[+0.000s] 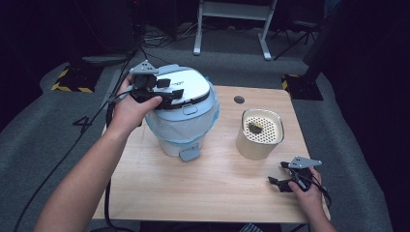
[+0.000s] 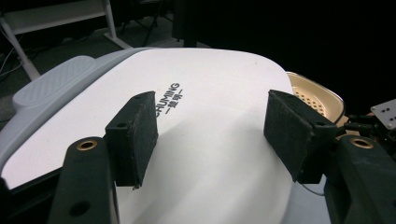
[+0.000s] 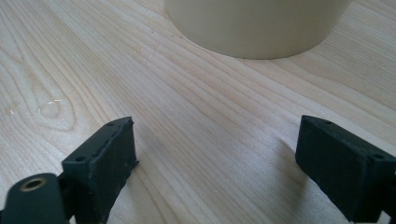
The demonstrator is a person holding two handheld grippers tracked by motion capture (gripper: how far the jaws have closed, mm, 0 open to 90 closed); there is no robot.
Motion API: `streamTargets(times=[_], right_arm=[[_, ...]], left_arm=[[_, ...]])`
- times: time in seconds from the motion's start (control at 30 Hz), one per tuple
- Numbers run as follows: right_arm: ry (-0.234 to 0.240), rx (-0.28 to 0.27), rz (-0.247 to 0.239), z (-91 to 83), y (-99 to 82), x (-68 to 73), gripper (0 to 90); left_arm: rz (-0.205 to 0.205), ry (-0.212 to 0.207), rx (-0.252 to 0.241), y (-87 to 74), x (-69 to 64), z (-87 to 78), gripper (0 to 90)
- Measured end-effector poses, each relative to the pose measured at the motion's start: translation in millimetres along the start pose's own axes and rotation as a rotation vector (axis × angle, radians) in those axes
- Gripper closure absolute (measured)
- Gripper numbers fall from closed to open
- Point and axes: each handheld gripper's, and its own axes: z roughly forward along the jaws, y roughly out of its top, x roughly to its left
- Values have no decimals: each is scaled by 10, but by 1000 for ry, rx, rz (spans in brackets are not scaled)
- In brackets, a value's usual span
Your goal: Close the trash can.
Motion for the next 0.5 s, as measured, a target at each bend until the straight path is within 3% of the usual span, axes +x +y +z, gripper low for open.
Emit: streamTargets(times=[0.2,0.33,0.5], right_arm=[[0,0,0,0,0,0,123],[0,0,0,0,0,0,122],[0,0,0,0,0,0,123]], left_arm=[[0,43,-10,-34,-6,85,342],[36,85,8,-47,-73,118,334],[47,77,-7,-65,-127,142,331]])
